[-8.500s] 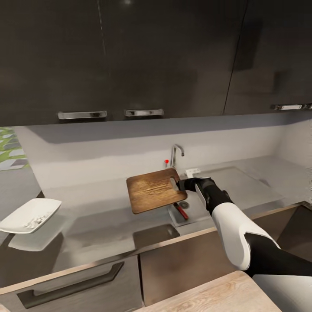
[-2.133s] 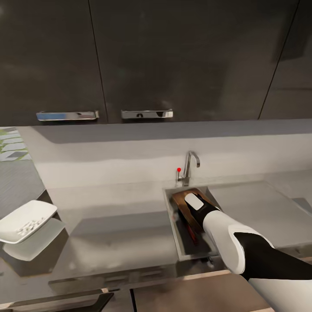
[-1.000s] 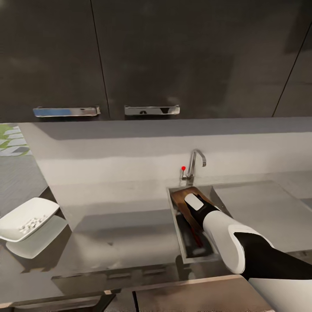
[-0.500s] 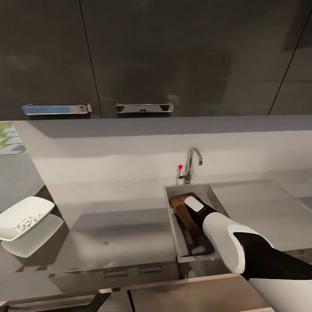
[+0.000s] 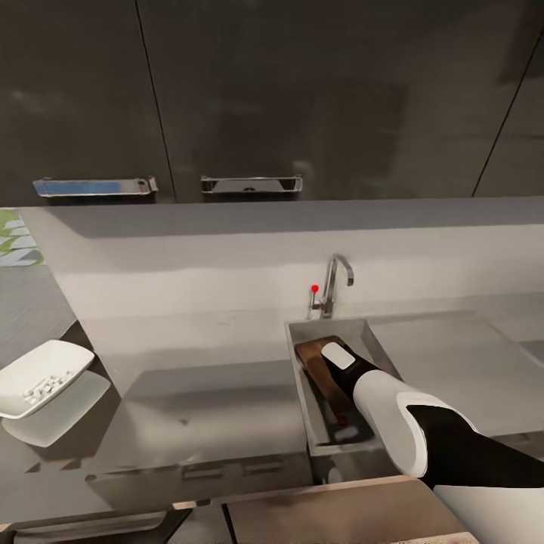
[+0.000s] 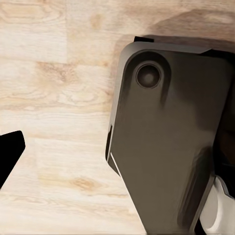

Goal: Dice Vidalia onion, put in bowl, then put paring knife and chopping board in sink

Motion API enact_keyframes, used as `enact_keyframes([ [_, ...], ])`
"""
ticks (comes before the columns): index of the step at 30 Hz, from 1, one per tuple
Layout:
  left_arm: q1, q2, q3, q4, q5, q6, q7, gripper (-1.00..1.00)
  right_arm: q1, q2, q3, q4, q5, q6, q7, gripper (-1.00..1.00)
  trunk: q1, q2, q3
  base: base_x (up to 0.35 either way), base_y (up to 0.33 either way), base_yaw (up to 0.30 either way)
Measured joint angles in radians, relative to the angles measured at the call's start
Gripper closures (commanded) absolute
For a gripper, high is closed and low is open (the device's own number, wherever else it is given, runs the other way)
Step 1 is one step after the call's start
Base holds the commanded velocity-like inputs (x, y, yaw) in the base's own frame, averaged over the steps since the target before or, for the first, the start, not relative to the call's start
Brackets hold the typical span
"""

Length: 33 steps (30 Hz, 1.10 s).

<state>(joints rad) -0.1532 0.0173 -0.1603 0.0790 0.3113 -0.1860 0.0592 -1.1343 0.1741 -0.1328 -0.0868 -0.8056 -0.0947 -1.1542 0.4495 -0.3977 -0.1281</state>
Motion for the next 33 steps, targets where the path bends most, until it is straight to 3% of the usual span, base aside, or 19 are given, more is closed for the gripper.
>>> enact_keyframes([
  [30, 0.000, -0.001, 0.000, 0.000, 0.000, 0.001, -0.001, -1.00, 0.000, 0.000, 0.002, 0.000, -0.003, 0.000, 0.002, 1.00, 0.000, 0.000, -0.043, 0.000, 0.000, 0.000],
  [31, 0.000, -0.001, 0.000, 0.000, 0.000, 0.001, -0.001, -1.00, 0.000, 0.000, 0.001, 0.000, -0.004, 0.000, 0.001, -1.00, 0.000, 0.000, -0.043, 0.000, 0.000, 0.000],
  [33, 0.000, -0.001, 0.000, 0.000, 0.000, 0.001, -0.001, -1.00, 0.000, 0.000, 0.002, -0.001, -0.005, 0.000, 0.000, -1.00, 0.000, 0.000, -0.043, 0.000, 0.000, 0.000],
])
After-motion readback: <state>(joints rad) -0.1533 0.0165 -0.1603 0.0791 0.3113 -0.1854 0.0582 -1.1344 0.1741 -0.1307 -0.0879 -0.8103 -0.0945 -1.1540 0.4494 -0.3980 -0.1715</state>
